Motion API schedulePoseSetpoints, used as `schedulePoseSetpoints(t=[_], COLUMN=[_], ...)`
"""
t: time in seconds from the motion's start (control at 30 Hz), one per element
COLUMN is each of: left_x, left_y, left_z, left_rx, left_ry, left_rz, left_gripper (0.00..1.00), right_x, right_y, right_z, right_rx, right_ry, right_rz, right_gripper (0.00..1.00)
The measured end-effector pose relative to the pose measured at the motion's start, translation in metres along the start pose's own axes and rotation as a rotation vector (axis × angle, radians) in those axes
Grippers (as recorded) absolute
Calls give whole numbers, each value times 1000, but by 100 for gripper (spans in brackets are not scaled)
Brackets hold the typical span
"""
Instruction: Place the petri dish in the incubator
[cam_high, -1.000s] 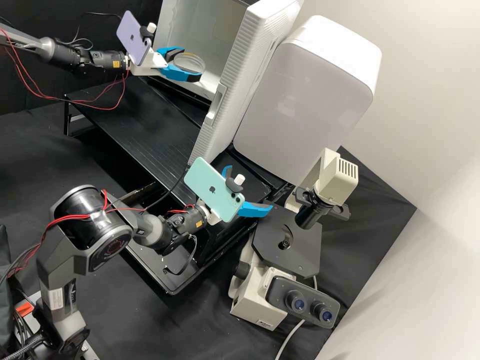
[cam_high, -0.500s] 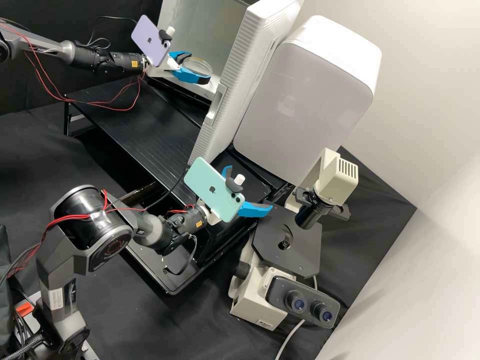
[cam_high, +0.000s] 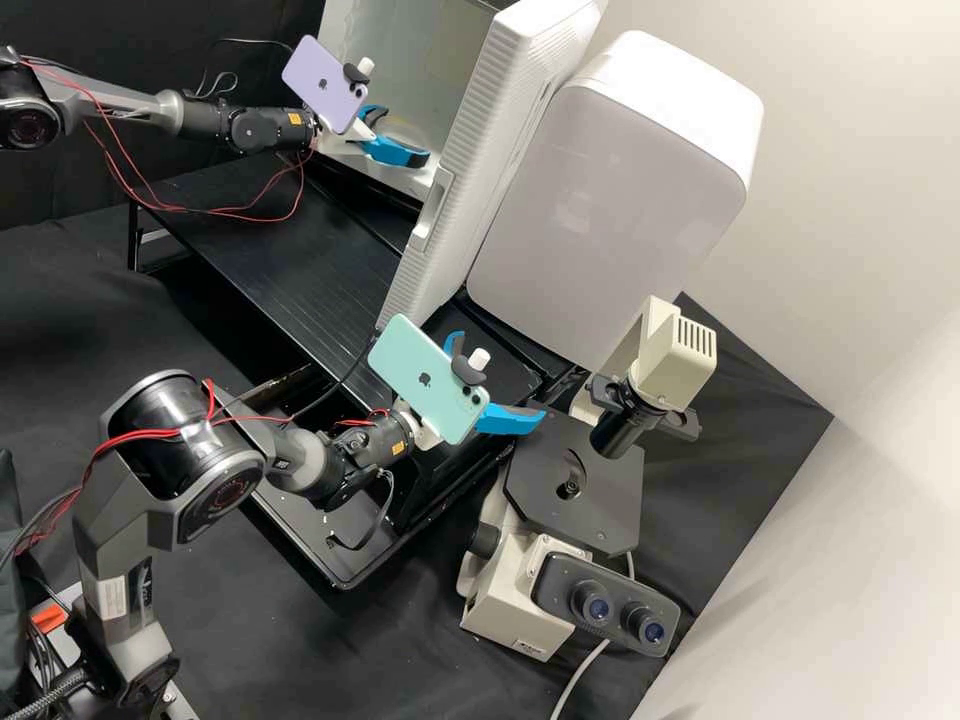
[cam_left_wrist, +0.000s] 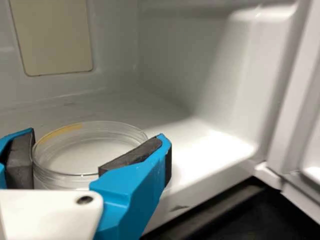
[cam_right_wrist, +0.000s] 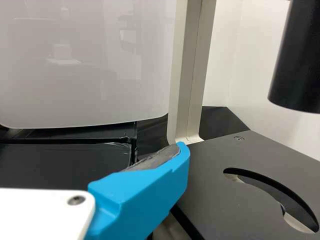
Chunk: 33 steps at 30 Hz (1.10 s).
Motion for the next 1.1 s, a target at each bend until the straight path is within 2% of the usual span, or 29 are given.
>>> schedulePoseSetpoints(t=[0.13,0.23,0.33,0.47,0.7,0.73,1.1], left_x=[11,17,22,30,39,40,40], left_y=[-1,3,6,1,-4,-4,-9], left_z=[-4,-4,-3,-2,3,2,1], left_rx=[3,2,-12,12,27,27,42], left_ry=[41,56,60,59,61,63,67], left_rz=[0,3,3,6,23,24,8], left_gripper=[0,0,0,0,0,100,100], right_x=[0,0,0,0,0,0,0], right_y=[0,0,0,0,0,0,0], right_z=[0,0,0,0,0,0,0], right_rx=[0,0,0,0,0,0,0], right_ry=[0,0,0,0,0,0,0], right_rz=[0,0,0,0,0,0,0], right_gripper=[100,100,100,100,100,100,100])
